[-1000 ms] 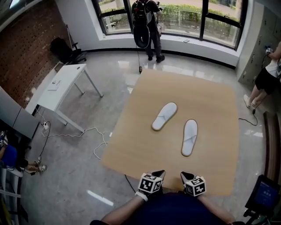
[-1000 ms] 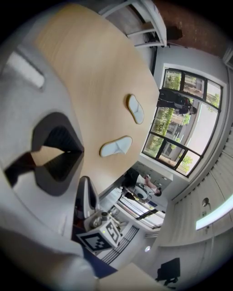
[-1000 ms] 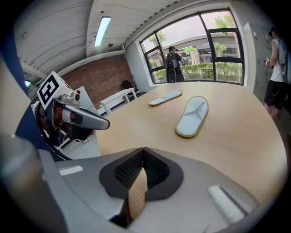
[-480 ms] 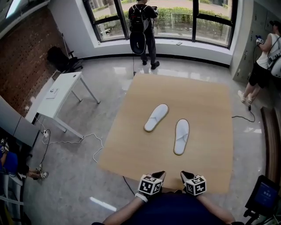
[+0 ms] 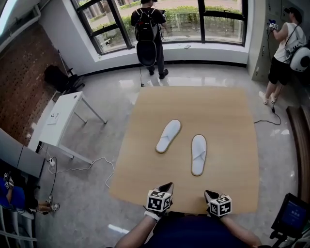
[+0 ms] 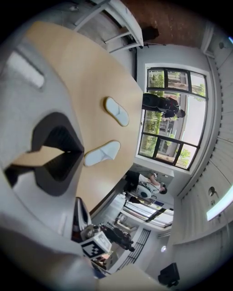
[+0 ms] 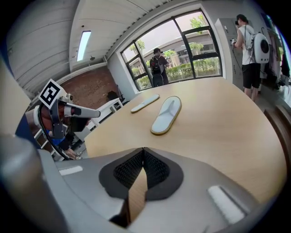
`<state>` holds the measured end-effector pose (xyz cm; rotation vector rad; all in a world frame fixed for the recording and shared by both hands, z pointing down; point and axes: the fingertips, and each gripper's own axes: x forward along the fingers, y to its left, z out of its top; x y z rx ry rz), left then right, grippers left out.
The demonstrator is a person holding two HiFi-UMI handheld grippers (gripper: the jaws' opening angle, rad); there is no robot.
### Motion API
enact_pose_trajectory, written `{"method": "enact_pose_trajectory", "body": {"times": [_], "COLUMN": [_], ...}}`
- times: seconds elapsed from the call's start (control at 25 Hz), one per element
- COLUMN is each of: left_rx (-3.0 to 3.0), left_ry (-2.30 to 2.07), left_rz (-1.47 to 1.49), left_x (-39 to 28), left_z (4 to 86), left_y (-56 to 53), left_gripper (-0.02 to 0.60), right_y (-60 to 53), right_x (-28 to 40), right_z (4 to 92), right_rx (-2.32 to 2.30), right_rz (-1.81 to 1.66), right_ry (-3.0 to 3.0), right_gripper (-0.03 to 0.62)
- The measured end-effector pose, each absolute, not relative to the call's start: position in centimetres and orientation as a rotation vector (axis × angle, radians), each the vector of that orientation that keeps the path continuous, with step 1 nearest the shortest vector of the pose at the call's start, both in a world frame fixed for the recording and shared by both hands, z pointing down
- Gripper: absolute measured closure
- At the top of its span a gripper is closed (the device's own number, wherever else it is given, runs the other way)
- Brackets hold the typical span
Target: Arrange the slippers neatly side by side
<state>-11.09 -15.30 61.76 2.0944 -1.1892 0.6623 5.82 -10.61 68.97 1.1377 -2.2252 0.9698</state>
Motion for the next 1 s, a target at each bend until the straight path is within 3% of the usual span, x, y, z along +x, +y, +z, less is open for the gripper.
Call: {"method": "enact_pose_trajectory", "body": {"times": [0.28, 0.56, 1.0], "left_rx": [2.316, 2.305, 2.442], "left_ry": [-1.372, -1.420, -1.253], "left_rz": [0.834, 0.696, 0.773], "left_x": [-17.5, -22.9, -19.6], "left_z": [60.2, 60.6, 63.9], "left_y": [-25.7, -34.8, -41.4], "left_gripper": [0.578, 0.578, 0.578], "right_y": [-13.9, -19.2, -28.0], "right_x": [6.1, 6.8, 6.6], "right_z": [69.1, 67.1, 65.6], "right_rx": [1.180, 1.310, 1.336], "right_rz": [1.000, 0.965, 0.785], "right_ry": [-2.155, -2.122, -2.090], "right_gripper": [0.583, 0.583, 0.583]}}
